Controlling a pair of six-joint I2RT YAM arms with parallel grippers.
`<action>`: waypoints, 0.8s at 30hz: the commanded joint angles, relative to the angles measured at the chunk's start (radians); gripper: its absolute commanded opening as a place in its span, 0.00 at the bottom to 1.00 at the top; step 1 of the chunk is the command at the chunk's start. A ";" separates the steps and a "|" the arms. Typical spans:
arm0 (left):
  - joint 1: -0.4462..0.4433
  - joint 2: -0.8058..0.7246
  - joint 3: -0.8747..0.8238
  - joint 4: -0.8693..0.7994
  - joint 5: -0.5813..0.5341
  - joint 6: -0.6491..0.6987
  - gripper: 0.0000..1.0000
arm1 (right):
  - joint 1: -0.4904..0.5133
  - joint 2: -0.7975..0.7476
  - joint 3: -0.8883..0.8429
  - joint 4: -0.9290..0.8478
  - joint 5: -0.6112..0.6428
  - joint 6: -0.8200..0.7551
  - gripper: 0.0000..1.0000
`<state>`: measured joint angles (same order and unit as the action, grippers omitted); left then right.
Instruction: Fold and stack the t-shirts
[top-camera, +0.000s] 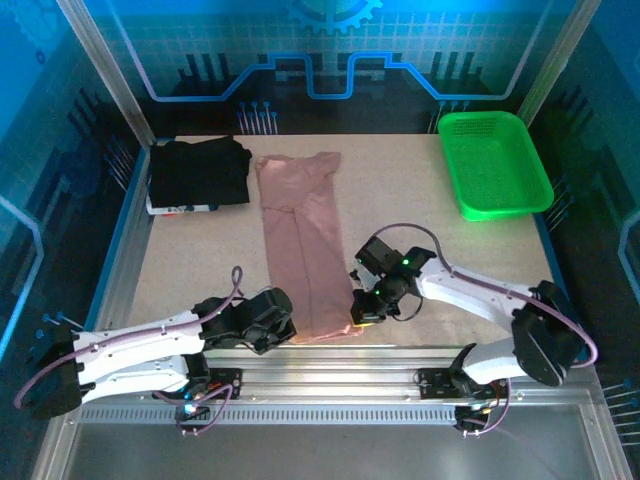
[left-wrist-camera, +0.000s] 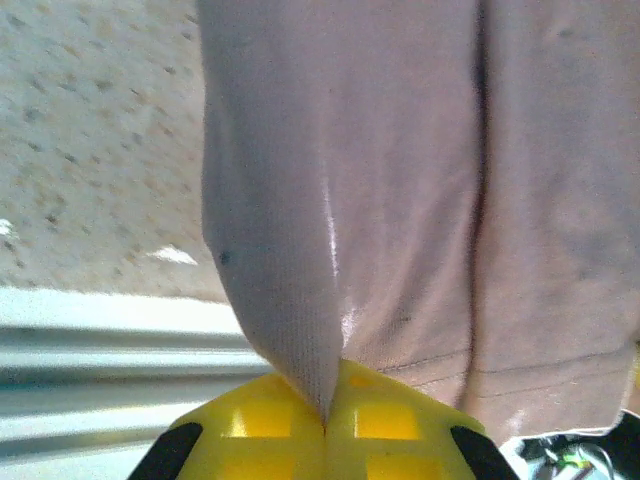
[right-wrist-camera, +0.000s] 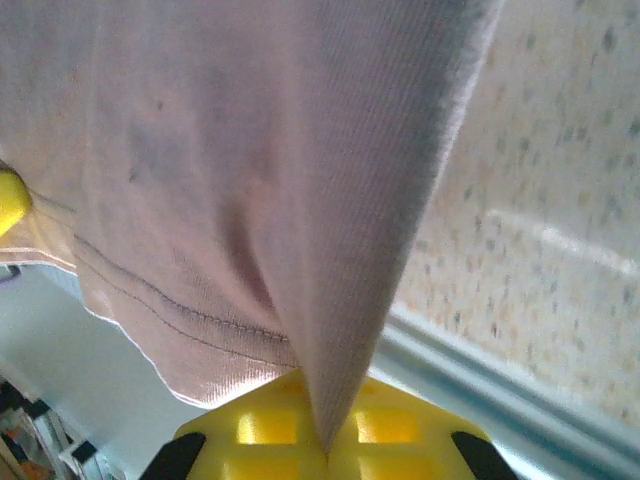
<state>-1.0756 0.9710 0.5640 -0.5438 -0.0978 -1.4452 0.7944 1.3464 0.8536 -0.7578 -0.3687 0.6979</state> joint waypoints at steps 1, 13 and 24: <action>-0.023 -0.004 0.070 -0.097 -0.046 -0.031 0.00 | 0.018 -0.095 -0.005 -0.097 0.030 0.078 0.00; 0.321 0.016 0.316 -0.099 0.063 0.205 0.00 | -0.154 0.120 0.449 -0.247 0.022 -0.121 0.00; 0.732 0.261 0.455 -0.005 0.319 0.438 0.00 | -0.308 0.621 1.025 -0.373 -0.029 -0.273 0.00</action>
<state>-0.4072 1.1854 0.9573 -0.5735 0.1261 -1.1149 0.5098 1.8908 1.7634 -1.0473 -0.3771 0.4843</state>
